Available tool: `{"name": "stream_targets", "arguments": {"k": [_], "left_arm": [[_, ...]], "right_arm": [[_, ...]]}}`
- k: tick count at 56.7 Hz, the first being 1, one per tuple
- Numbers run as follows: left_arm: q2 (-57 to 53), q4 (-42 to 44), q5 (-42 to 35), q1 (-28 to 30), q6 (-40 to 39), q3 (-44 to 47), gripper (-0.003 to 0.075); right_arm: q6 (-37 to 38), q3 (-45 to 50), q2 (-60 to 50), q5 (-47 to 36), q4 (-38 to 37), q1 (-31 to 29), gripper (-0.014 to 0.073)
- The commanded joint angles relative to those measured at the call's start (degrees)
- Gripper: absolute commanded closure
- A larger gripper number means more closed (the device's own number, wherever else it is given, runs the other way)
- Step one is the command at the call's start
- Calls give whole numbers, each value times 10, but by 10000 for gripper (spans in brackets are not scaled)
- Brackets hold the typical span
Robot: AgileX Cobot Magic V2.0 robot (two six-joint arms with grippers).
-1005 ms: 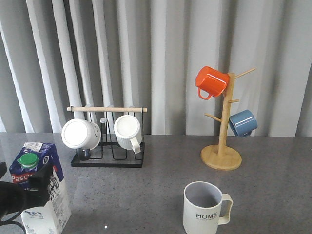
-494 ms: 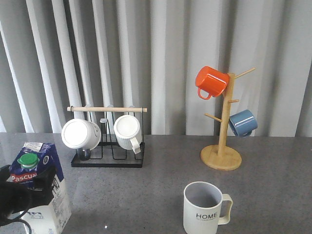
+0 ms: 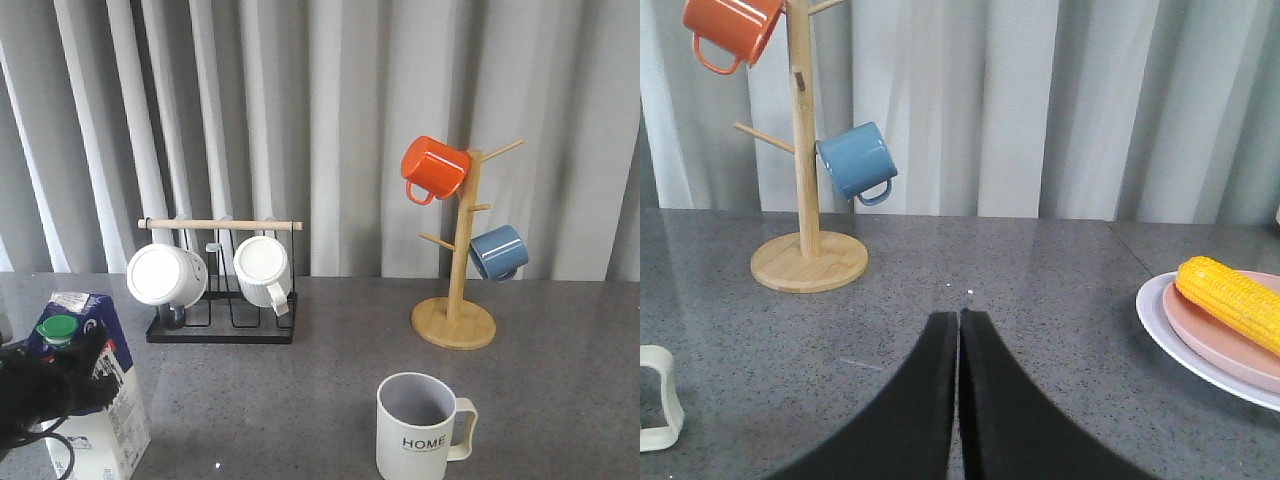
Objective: Place milk next to cup
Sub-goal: 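Reach the left gripper to the milk carton and grasp it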
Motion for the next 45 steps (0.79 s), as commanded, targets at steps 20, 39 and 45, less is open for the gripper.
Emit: {"name": "stream_targets", "arguments": {"k": [20,39,45], "left_arm": [[-47,12,-24,-9,-23,-18,475],[-125,-21,32,-9,-24,-18,475],[-167,-21,69,-14,-55,-19,475]], "right_arm": [[-1,-14,1,-37,-3,-4,596],[-1,-14,1,-37,-3,-4,596],[-1,-14,1,-37,-3,-4,596]]}}
